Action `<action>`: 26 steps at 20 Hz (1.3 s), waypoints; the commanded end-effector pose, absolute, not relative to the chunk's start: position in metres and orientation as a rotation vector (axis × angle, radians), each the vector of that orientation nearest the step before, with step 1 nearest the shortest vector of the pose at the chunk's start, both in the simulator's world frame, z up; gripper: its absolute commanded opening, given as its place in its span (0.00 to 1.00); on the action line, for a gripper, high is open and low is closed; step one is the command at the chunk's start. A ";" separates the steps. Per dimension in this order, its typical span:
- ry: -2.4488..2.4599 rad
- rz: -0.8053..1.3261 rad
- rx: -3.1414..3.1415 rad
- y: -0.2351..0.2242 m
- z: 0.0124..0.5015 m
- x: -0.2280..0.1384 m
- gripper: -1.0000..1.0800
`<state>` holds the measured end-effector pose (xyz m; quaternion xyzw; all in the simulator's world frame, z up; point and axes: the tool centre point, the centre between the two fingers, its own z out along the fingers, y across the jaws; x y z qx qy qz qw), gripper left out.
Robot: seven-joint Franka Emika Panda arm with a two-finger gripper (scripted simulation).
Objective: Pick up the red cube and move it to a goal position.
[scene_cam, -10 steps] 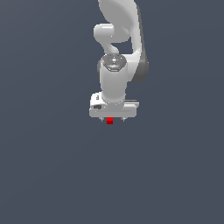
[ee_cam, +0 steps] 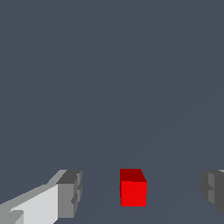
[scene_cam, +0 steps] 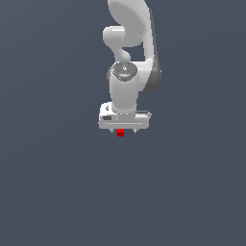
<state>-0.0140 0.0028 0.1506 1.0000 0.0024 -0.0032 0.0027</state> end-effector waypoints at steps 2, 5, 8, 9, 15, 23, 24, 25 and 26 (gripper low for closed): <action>0.004 -0.010 3.137 0.001 0.137 -0.023 0.96; 0.000 -0.009 3.137 -0.001 0.122 -0.034 0.96; -0.006 -0.007 3.138 -0.004 0.102 -0.048 0.96; -0.008 -0.006 3.138 -0.005 0.095 -0.053 0.96; -0.018 -0.003 3.139 -0.009 0.056 -0.079 0.96; -0.025 0.000 3.141 -0.013 0.026 -0.097 0.96; -0.025 0.000 3.141 -0.013 0.024 -0.098 0.96; -0.026 0.000 3.141 -0.013 0.022 -0.099 0.96; -0.026 0.000 3.141 -0.013 0.021 -0.099 0.96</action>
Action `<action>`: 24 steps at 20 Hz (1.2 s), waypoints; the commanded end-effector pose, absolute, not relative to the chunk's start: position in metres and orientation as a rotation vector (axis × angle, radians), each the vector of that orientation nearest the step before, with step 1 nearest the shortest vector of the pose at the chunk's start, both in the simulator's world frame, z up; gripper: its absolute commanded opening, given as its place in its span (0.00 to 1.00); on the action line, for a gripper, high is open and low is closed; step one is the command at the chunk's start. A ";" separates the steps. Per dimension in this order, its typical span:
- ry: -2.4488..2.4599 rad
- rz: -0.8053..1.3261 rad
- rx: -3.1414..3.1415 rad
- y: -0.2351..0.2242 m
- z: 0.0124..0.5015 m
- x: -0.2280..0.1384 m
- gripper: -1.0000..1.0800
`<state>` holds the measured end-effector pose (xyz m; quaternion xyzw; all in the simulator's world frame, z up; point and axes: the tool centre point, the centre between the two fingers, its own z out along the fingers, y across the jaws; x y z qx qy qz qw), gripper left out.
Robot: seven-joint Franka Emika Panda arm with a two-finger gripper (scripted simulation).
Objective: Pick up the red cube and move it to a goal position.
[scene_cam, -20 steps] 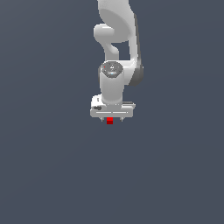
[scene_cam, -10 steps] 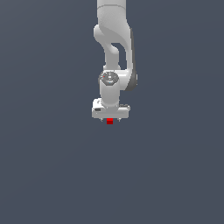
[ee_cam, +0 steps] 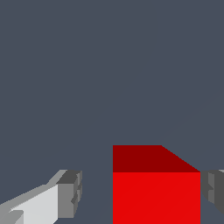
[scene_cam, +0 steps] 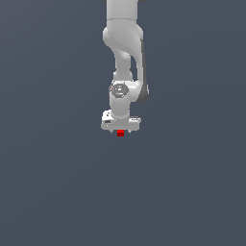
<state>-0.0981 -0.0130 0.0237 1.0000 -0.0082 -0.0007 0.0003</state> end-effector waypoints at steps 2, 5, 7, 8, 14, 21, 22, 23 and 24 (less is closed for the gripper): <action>-0.026 0.000 3.141 -0.013 0.020 -0.099 0.96; -0.026 0.000 3.141 -0.013 0.020 -0.099 0.00; -0.026 0.000 3.141 -0.013 0.020 -0.099 0.00; -0.026 0.000 3.141 -0.013 0.020 -0.099 0.00; -0.027 0.000 3.141 -0.013 0.021 -0.099 0.00; -0.027 0.000 3.141 -0.016 0.036 -0.099 0.00; -0.027 0.000 3.141 -0.017 0.041 -0.099 0.00; -0.027 0.000 3.141 -0.018 0.045 -0.099 0.00; -0.027 0.000 3.141 -0.019 0.051 -0.099 0.00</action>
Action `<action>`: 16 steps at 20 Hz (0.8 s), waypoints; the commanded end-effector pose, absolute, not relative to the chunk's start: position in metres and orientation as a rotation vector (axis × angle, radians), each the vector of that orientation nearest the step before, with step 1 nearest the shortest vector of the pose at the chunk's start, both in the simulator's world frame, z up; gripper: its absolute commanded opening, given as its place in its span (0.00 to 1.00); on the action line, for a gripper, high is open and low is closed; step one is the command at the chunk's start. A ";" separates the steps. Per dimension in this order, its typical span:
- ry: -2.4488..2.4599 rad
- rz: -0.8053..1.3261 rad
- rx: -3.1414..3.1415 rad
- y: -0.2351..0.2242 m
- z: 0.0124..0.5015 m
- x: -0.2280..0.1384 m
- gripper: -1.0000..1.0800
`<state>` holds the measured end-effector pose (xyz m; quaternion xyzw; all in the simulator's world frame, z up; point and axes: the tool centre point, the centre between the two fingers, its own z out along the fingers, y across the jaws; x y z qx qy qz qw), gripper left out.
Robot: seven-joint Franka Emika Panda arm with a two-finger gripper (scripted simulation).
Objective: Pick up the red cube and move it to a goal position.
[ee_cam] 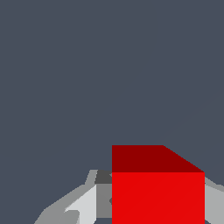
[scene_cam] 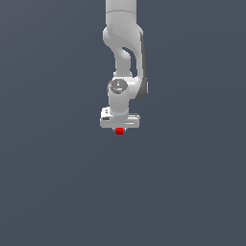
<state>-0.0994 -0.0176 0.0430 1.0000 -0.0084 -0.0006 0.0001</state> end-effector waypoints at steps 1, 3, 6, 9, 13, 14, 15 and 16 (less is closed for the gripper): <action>-0.027 0.000 3.141 -0.020 0.056 -0.099 0.00; -0.027 0.000 3.141 -0.022 0.069 -0.098 0.00; -0.027 0.000 3.141 -0.027 0.093 -0.098 0.00; -0.027 0.000 3.142 -0.032 0.120 -0.097 0.00; -0.027 0.000 3.142 -0.040 0.161 -0.096 0.00; -0.027 0.000 3.142 -0.042 0.172 -0.096 0.00; -0.027 0.000 3.142 -0.044 0.182 -0.095 0.00; -0.027 0.000 3.142 -0.045 0.192 -0.095 0.00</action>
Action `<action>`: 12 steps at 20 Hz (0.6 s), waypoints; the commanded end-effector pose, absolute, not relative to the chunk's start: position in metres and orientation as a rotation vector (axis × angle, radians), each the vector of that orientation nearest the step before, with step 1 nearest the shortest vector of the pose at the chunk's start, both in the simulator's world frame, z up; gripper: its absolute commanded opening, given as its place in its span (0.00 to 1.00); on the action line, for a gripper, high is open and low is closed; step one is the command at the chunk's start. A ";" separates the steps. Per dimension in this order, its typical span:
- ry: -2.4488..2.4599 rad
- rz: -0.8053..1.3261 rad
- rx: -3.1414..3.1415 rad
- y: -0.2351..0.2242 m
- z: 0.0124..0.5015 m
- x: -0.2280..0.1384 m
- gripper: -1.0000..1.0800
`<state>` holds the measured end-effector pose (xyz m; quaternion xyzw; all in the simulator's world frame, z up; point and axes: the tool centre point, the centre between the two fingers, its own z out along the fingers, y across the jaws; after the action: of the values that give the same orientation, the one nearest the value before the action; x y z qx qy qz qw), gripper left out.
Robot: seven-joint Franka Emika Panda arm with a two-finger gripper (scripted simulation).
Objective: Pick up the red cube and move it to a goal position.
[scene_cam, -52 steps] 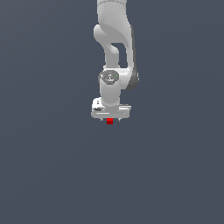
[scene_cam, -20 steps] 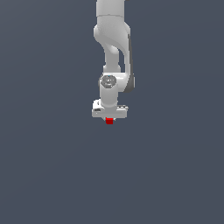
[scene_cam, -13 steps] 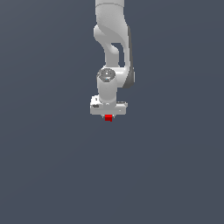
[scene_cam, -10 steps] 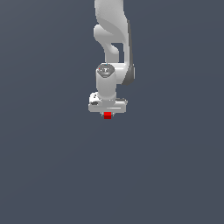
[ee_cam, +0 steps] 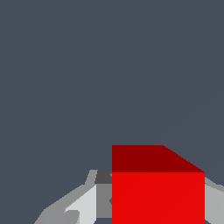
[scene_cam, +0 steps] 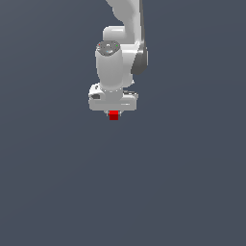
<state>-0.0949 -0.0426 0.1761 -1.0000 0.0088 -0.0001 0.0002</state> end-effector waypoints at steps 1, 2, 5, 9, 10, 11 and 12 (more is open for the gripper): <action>0.027 0.000 -3.141 -0.047 0.202 -0.095 0.00; 0.027 0.000 -3.141 -0.049 0.212 -0.094 0.00; 0.027 0.000 -3.141 -0.055 0.243 -0.093 0.00; 0.027 0.000 -3.141 -0.062 0.283 -0.091 0.00; 0.027 0.000 -3.141 -0.064 0.293 -0.091 0.00; 0.027 0.000 -3.141 -0.066 0.303 -0.090 0.00; 0.027 0.000 -3.141 -0.068 0.313 -0.090 0.00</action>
<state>-0.0899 -0.0651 0.2972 -1.0000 0.0088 -0.0003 0.0002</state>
